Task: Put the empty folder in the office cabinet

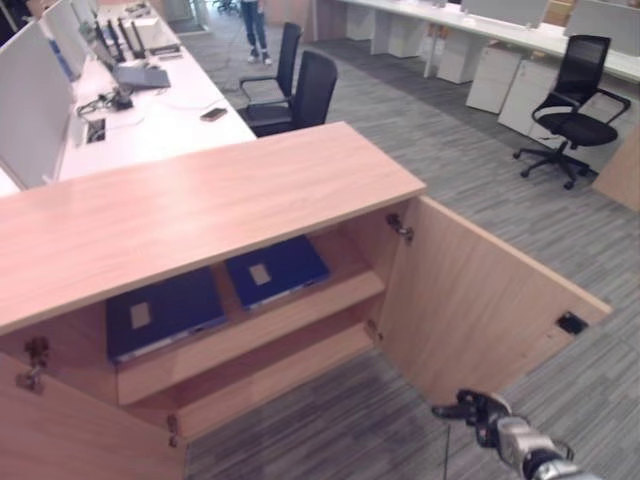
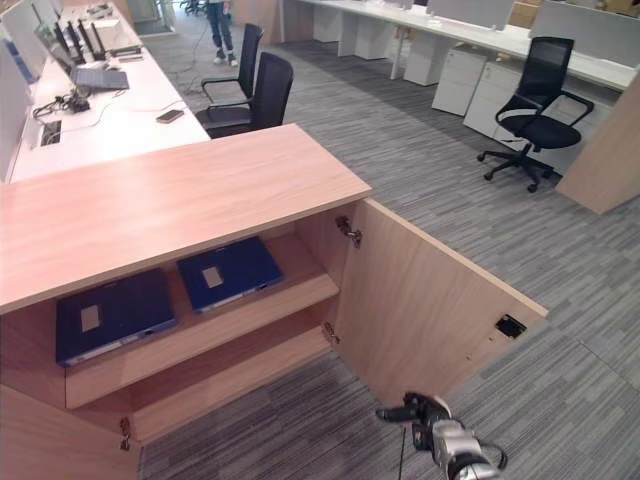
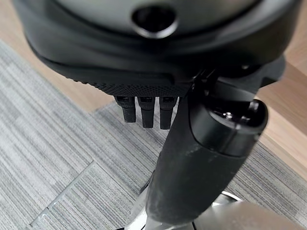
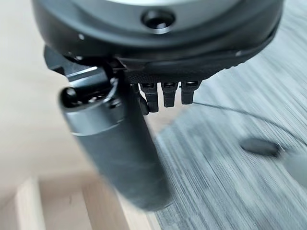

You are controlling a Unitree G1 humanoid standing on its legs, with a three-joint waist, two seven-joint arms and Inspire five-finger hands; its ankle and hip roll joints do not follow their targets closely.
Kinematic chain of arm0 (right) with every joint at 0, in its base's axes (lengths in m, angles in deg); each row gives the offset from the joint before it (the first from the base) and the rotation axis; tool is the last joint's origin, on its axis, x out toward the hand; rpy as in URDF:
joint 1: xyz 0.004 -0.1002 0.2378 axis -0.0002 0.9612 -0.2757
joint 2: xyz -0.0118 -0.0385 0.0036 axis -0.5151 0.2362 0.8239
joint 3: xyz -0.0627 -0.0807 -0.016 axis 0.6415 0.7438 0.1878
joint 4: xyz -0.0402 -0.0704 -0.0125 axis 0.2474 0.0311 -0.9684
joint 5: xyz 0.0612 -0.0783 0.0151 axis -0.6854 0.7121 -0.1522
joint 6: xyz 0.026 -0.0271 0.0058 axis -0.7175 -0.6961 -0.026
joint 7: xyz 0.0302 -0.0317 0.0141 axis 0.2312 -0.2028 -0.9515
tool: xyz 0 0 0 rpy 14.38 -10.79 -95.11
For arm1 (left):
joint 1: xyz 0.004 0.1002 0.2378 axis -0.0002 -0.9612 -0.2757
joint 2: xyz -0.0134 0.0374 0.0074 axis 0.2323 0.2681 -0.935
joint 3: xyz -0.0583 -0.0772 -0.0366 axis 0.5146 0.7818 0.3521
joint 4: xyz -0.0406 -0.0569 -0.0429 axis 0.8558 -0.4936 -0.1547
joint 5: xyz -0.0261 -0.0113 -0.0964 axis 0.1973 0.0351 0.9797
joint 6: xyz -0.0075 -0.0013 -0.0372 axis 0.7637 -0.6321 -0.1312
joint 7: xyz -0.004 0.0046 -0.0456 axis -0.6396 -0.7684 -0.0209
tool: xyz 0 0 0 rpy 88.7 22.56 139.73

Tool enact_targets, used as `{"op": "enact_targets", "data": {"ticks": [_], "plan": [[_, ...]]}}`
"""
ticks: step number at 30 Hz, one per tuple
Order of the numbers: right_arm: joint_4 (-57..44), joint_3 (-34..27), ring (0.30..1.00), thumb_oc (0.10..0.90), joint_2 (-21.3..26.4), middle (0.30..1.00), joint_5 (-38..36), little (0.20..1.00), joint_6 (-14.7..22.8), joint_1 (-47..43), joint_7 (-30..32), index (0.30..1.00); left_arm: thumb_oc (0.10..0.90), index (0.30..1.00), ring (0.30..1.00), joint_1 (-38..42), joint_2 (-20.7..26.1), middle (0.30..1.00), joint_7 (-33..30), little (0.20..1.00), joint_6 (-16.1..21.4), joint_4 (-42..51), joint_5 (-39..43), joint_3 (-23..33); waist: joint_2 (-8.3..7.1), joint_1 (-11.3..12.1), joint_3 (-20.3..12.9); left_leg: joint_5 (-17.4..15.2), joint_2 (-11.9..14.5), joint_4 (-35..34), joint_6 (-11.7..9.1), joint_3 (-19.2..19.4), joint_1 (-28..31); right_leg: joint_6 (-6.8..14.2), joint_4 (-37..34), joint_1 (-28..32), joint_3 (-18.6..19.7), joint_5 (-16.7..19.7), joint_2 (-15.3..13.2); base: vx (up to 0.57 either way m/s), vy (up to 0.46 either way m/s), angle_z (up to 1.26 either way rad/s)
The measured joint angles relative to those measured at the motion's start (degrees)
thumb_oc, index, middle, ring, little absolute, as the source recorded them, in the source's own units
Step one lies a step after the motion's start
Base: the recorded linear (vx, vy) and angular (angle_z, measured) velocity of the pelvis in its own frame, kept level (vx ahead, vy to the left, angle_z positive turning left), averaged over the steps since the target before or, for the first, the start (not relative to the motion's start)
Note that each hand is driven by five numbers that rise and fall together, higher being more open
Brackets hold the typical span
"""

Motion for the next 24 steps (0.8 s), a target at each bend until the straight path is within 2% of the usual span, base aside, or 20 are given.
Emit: {"op": "enact_targets", "data": {"ticks": [5,6,8,9,10,11,13,14,15,16,18,19,20,21,24], "plan": [[2.75,-2.11,0.9,0.8,-0.87,0.9,-2.43,0.9,-0.16,4.15,0.1,0.9,0.8,0.9,0.9,-0.21,-0.27,0.9,-0.87,0.9,-0.15,-1.35,0.09,0.08,0.6,-1.67,-0.22,-0.89,2.52,1.38,-1.34,0.84,0.68,-1.16,0.75,0.23,1.0,-0.76,2.11,-0.01,-0.2,-0.18],[3.39,-2.64,0.9,0.8,-0.86,0.9,-2.44,0.9,-0.26,5.78,0.13,0.9,0.8,0.9,0.9,-0.13,-0.11,0.9,-1.56,0.9,-0.21,-1.83,0.19,0.05,0.91,-2.23,-0.16,-1.28,4.61,3.28,-2.08,1.53,0.69,-2.68,2.18,-0.51,1.9,-1.81,3.96,-0.01,-0.11,-0.31],[3.83,-3.44,0.9,0.8,-0.34,0.9,-2.44,0.9,-0.2,6.45,0.15,0.9,0.8,0.9,0.9,0.12,-0.19,0.9,-2.19,0.9,-0.35,-2.25,0.48,0.05,0.82,-2.63,0.12,-1.32,6.12,4.61,-2.41,1.11,0.7,-3.95,3.17,-1.16,2.96,-2.63,5.41,-0.08,-0.186,-0.35],[4.65,-4.24,0.9,0.8,-0.12,0.9,-2.46,0.9,-0.06,5.95,0.16,0.9,0.8,0.9,0.9,0.37,-0.15,0.9,-2.32,0.9,-0.35,-2.55,0.95,0.06,1.35,-2.26,0.45,-1.71,6.83,6.22,-2.73,0.37,0.57,-4.76,4.38,-1.44,3.59,-3.26,5.9,-0.17,-0.157,-0.27],[4.94,-4.29,0.9,0.8,0.11,0.9,-2.53,0.9,-0.03,5.84,0.18,0.9,0.8,0.9,0.9,0.66,-0.21,0.9,-2.51,0.9,-0.35,-2.85,1.16,0.03,0.93,-2.02,0.97,-2.31,6.94,6.9,-2.53,-1.23,0.48,-5.03,4.77,-1.46,4.57,-3.5,5.75,-0.12,-0.086,-0.68],[5.4,-4.86,0.9,0.8,1.15,0.9,-3.44,0.9,-0.02,5.13,0.63,0.9,0.8,0.9,0.9,0.9,-0.97,0.9,-2.98,0.9,0.07,-2.9,2.36,0.11,1.16,-0.33,1.17,-3.7,5.48,9.31,-0.51,-11.06,-0.31,-5.48,5.96,-2.71,6.92,-3.51,6.68,-0.09,-0.057,-0.75],[5.26,-6.32,0.9,0.8,2.09,0.9,-4.17,0.9,0.83,4.0,0.64,0.9,0.8,0.9,0.9,1.49,-1.14,0.9,-3.17,0.9,0.18,-2.78,3.38,0.16,1.07,-0.23,1.28,-3.86,4.95,11.88,-0.08,-15.74,-2.29,-5.52,5.96,-3.93,8.18,-3.45,5.94,0.04,0.003,-0.75],[5.22,-7.38,0.9,0.8,3.25,0.9,-5.97,0.9,0.91,2.88,0.94,0.9,0.8,0.9,0.9,1.61,-1.63,0.9,-3.16,0.9,0.4,-2.8,3.66,0.43,1.7,-0.3,1.29,-6.55,3.07,10.32,0.42,-19.96,-2.1,-5.3,6.27,-4.67,9.52,-2.86,6.29,0.06,0.034,-0.58],[4.99,-7.74,0.9,0.8,4.03,0.9,-6.94,0.9,0.98,2.59,1.16,0.9,0.8,0.9,0.9,1.86,-2.12,0.9,-3.14,0.9,0.51,-2.77,3.99,0.99,2.39,-0.34,1.23,-8.06,2.75,8.86,0.31,-20.4,-1.54,-5.27,6.56,-5.39,9.73,-2.73,6.67,0.03,0.026,-0.44],[4.79,-7.85,0.9,0.8,4.09,0.9,-7.33,0.9,1.19,2.56,1.38,0.9,0.8,0.9,0.9,2.33,-2.25,0.9,-3.23,0.9,0.5,-3.04,3.94,1.1,2.16,-0.38,1.41,-7.85,2.73,8.24,-0.49,-20.12,-1.43,-4.92,6.87,-5.66,9.94,-2.21,6.78,0.07,0.049,-0.31],[3.22,-8.93,0.9,0.8,4.55,0.9,-8.93,0.9,0.65,2.41,1.98,0.9,0.8,0.9,0.9,1.97,-1.59,0.9,-3.35,0.9,0.49,-3.2,3.96,1.56,1.65,-0.7,1.5,-7.88,2.2,6.85,-0.61,-19.22,-0.35,-4.42,7.72,-5.95,10.47,-2.07,6.25,0.06,0.04,-0.26],[1.77,-9.02,0.9,0.8,4.67,0.9,-9.41,0.9,1.0,2.47,2.21,0.9,0.8,0.9,0.9,1.45,-1.72,0.9,-3.36,0.9,0.52,-3.21,3.99,1.71,1.3,-1.19,1.78,-7.33,2.19,6.3,0.03,-18.77,-0.09,-4.38,8.78,-6.5,10.62,-2.15,6.16,0.02,0.024,-0.11],[-0.8,-9.16,0.9,0.8,4.94,0.9,-9.74,0.9,1.44,2.23,2.5,0.9,0.8,0.9,0.9,0.78,-1.0,0.9,-3.28,0.9,0.61,-3.15,3.97,2.27,0.81,-2.02,1.64,-7.15,2.14,5.98,-0.38,-18.74,0.25,-4.45,12.46,-8.27,10.61,-4.27,5.89,0.03,0.04,-0.04],[-2.25,-9.15,0.9,0.8,5.41,0.9,-9.74,0.9,1.44,2.34,2.58,0.9,0.8,0.9,0.9,0.7,-1.04,0.9,-3.16,0.9,0.56,-3.28,3.97,2.26,0.87,-2.01,1.65,-7.04,2.01,5.51,-0.45,-18.59,0.63,-4.57,12.62,-8.25,10.6,-4.65,6.09,0.0,0.083,0.02],[-18.52,-8.38,0.9,0.8,8.94,0.9,-9.21,0.9,1.01,3.19,3.6,0.9,0.8,0.9,0.9,0.29,-1.62,0.9,-2.91,0.9,0.57,-2.79,3.86,3.39,1.79,-2.67,1.74,-5.86,2.28,4.24,-0.47,-18.7,0.65,-4.53,10.22,-8.0,10.71,-3.57,6.68,-0.01,0.06,-0.06]]}}
